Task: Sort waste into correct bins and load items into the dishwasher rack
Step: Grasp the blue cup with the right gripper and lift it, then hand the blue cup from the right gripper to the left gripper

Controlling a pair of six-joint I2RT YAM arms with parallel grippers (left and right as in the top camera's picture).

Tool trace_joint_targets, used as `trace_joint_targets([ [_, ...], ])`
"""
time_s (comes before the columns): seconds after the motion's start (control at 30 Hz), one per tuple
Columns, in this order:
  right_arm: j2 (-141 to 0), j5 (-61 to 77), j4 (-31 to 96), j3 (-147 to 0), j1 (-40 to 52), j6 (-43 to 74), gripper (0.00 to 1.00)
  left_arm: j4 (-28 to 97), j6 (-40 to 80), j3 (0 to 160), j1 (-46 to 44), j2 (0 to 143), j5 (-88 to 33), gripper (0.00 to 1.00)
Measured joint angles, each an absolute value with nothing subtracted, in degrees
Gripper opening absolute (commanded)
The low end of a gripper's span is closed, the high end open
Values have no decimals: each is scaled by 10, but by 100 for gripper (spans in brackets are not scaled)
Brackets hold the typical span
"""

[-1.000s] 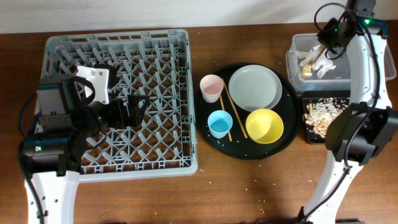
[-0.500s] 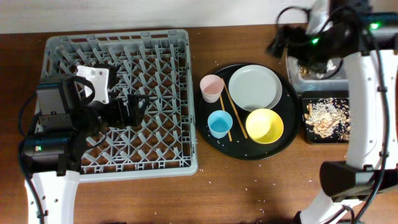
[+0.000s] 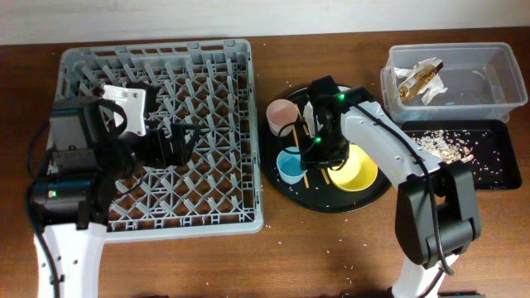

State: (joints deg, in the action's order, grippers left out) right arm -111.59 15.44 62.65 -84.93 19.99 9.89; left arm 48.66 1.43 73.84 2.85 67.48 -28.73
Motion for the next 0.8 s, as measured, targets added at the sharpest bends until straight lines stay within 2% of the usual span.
trace_joint_targets([
  [0.03,-1116,161,617,-839,200,90,6,491,19,738,29,685,-288,97],
  [0.1,-1116,166,615,-830,200,85,4,497,33,738,29,709,-306,91],
  [0.13,-1116,170,618,-829,197,84,4,497,37,738,29,724,-326,79],
  [0.2,-1113,177,633,-830,191,73,4,495,44,738,29,755,-375,65],
  [0.27,-1097,206,675,-848,174,37,4,484,47,738,29,792,-439,62],
  [0.4,-1002,288,729,-929,143,-20,4,417,55,738,29,838,-597,63],
  [0.5,-927,406,754,-965,136,-100,4,391,62,738,29,839,-695,64],
  [0.57,-893,484,756,-968,136,-149,4,377,65,738,29,839,-758,75],
  [0.63,-881,557,757,-969,136,-192,4,368,69,738,29,839,-813,77],
  [0.67,-881,602,757,-969,136,-216,4,368,69,738,28,839,-839,84],
  [0.7,-881,638,756,-969,136,-237,4,368,71,738,26,839,-853,87],
  [0.8,-881,690,750,-969,136,-265,4,368,92,738,2,839,-873,86],
])
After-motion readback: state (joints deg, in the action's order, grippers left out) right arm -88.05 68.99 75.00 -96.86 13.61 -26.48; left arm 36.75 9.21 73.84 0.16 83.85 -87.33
